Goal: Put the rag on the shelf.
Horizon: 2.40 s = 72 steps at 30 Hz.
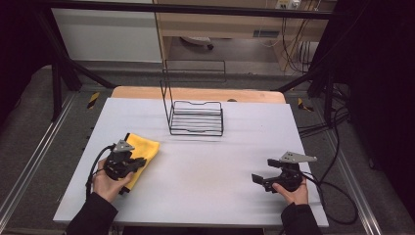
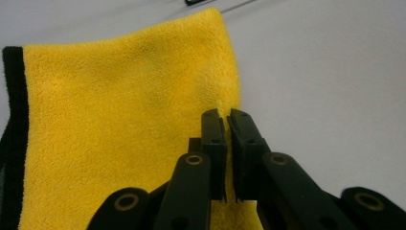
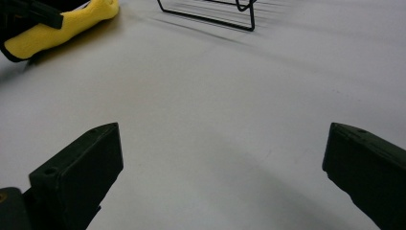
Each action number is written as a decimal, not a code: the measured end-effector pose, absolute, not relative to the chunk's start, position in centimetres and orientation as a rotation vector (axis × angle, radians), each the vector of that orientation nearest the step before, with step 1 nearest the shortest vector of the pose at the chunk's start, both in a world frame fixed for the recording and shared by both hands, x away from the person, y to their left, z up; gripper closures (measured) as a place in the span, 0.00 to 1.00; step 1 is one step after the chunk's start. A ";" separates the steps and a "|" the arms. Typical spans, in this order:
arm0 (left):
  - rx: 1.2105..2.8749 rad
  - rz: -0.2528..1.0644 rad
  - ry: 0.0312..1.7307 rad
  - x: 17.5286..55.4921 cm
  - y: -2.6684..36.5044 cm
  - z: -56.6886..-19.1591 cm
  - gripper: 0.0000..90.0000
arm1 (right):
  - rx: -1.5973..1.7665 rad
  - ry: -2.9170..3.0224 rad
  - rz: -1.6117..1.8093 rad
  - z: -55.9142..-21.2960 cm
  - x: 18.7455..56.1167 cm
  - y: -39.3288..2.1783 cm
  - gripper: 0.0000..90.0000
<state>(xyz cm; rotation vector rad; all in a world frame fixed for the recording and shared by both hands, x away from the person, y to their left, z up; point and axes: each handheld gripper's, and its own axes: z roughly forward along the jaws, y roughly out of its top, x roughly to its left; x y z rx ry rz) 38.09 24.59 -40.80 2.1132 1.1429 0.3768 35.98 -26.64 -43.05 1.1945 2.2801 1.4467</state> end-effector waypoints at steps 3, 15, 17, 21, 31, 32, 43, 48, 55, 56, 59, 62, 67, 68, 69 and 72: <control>2.101 0.347 1.129 37.6 23.3 -40.8 0.95 | 1.194 2.281 1.446 -43.1 36.0 -26.6 0.01; 2.108 0.272 1.065 36.2 18.5 -41.1 0.94 | 1.193 2.283 1.439 -43.1 36.0 -26.6 0.01; 2.102 0.256 1.059 36.2 17.8 -41.2 0.94 | 1.190 2.284 1.438 -43.1 36.0 -26.6 0.01; 2.129 0.255 1.042 36.4 16.6 -41.8 0.93 | 1.188 2.283 1.437 -43.1 36.0 -26.5 0.01; 2.143 0.200 0.947 36.7 17.4 -42.0 0.65 | 1.193 2.270 1.438 -43.1 35.9 -26.2 0.01; 2.140 0.218 0.935 36.7 17.8 -41.6 0.60 | 1.201 2.267 1.443 -43.1 35.9 -26.1 0.01; 2.069 0.353 1.054 37.0 26.4 -40.2 0.41 | 1.180 2.277 1.411 -42.5 36.1 -23.3 0.01; 2.099 0.327 1.119 36.8 28.8 -41.5 0.44 | 1.180 2.273 1.406 -42.1 36.5 -20.8 0.02; 2.141 0.274 1.164 37.0 29.8 -42.8 0.51 | 1.172 2.269 1.358 -41.8 37.1 -16.9 0.04; 2.145 0.265 1.159 36.9 29.8 -42.9 0.52 | 1.164 2.279 1.350 -41.8 37.3 -16.2 0.04; 2.156 0.245 1.148 36.8 29.7 -43.1 0.53 | 1.140 2.305 1.332 -41.9 37.8 -13.7 0.08; 2.165 0.221 1.150 36.8 29.5 -43.4 0.53 | 1.118 2.355 1.302 -42.2 38.7 -10.3 0.18; 2.178 0.213 1.143 36.7 29.3 -43.5 0.57 | 1.152 2.359 1.297 -42.9 39.7 -7.7 0.27; 2.177 0.210 1.145 36.6 29.3 -43.6 0.58 | 1.157 2.357 1.305 -43.1 40.0 -7.2 0.30; 2.176 0.205 1.149 36.7 29.3 -43.6 0.59 | 1.168 2.350 1.310 -43.3 40.2 -6.8 0.32; 2.173 0.197 1.159 36.6 29.2 -43.7 0.60 | 1.204 2.333 1.323 -44.0 41.0 -5.7 0.39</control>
